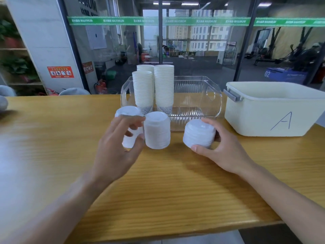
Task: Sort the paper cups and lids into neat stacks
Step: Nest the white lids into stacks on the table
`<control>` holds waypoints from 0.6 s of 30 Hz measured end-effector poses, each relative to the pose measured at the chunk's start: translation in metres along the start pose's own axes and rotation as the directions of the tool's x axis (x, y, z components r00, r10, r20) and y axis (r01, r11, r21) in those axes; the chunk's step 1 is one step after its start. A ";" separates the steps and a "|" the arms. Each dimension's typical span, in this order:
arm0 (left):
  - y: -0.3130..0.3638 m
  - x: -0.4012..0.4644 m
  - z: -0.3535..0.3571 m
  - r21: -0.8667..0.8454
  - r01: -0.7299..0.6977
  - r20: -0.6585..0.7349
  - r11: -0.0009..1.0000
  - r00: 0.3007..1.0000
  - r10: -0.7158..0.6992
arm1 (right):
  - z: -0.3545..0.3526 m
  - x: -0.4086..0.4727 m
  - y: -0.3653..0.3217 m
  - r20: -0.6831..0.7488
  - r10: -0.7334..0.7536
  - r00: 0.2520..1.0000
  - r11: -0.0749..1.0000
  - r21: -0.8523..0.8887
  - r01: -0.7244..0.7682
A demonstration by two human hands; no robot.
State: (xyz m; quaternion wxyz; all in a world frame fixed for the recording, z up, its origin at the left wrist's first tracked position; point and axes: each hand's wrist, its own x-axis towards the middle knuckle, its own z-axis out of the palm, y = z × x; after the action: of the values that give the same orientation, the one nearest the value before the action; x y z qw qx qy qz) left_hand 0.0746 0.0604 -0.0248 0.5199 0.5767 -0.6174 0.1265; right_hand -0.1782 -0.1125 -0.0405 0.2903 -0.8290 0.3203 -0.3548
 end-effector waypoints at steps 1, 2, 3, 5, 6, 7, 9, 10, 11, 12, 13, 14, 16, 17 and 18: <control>-0.007 0.004 -0.006 0.041 0.010 -0.065 0.999 0.998 -0.007 | 0.003 0.006 -0.008 -0.035 -0.019 0.999 0.999 0.048 0.021; -0.015 0.008 -0.010 0.076 0.032 -0.122 0.997 0.992 -0.023 | 0.006 0.013 -0.017 -0.062 -0.041 0.997 0.995 0.090 0.046; -0.023 0.012 -0.014 0.099 0.060 -0.166 0.993 0.985 -0.043 | 0.010 0.021 -0.026 -0.078 -0.063 0.995 0.990 0.121 0.072; -0.038 0.019 -0.019 0.093 0.128 -0.207 0.987 0.973 -0.107 | 0.018 0.037 -0.047 -0.081 -0.119 0.990 0.979 0.157 0.130; -0.045 0.021 -0.019 0.068 0.169 -0.202 0.983 0.967 -0.152 | 0.022 0.045 -0.056 -0.073 -0.145 0.987 0.974 0.167 0.156; -0.053 0.022 -0.018 0.037 0.212 -0.183 0.976 0.962 -0.202 | 0.026 0.054 -0.062 -0.060 -0.166 0.984 0.969 0.174 0.174; -0.064 0.021 -0.013 -0.046 0.299 -0.104 0.953 0.947 -0.302 | 0.035 0.069 -0.071 -0.011 -0.181 0.983 0.968 0.173 0.180; -0.068 0.021 -0.010 -0.095 0.342 -0.047 0.935 0.937 -0.347 | 0.039 0.076 -0.072 0.028 -0.182 0.983 0.971 0.165 0.175; -0.070 0.020 -0.008 -0.151 0.383 0.019 0.911 0.923 -0.385 | 0.044 0.082 -0.072 0.074 -0.174 0.982 0.975 0.155 0.161; -0.073 0.019 -0.006 -0.207 0.414 0.085 0.886 0.910 -0.406 | 0.049 0.085 -0.072 0.117 -0.162 0.980 0.979 0.146 0.145; -0.075 0.018 -0.004 -0.251 0.433 0.136 0.866 0.902 -0.411 | 0.053 0.088 -0.071 0.149 -0.150 0.977 0.982 0.141 0.129; -0.077 0.018 -0.003 -0.282 0.439 0.159 0.853 0.898 -0.409 | 0.056 0.090 -0.069 0.166 -0.142 0.976 0.982 0.149 0.118; -0.079 0.018 -0.003 -0.326 0.437 0.140 0.838 0.899 -0.414 | 0.061 0.091 -0.066 0.178 -0.134 0.975 0.977 0.189 0.100; -0.079 0.019 -0.003 -0.340 0.433 0.124 0.835 0.901 -0.417 | 0.063 0.091 -0.065 0.179 -0.124 0.976 0.973 0.216 0.084; -0.079 0.019 -0.003 -0.348 0.428 0.115 0.834 0.902 -0.415 | 0.065 0.091 -0.065 0.171 -0.108 0.979 0.968 0.244 0.064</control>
State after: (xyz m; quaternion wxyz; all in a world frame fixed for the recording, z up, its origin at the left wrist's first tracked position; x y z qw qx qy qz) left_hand 0.1469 0.0278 -0.0435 0.6220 0.5935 -0.4968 -0.1183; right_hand -0.0570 -0.1222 0.0045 0.3995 -0.8306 0.2113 -0.3253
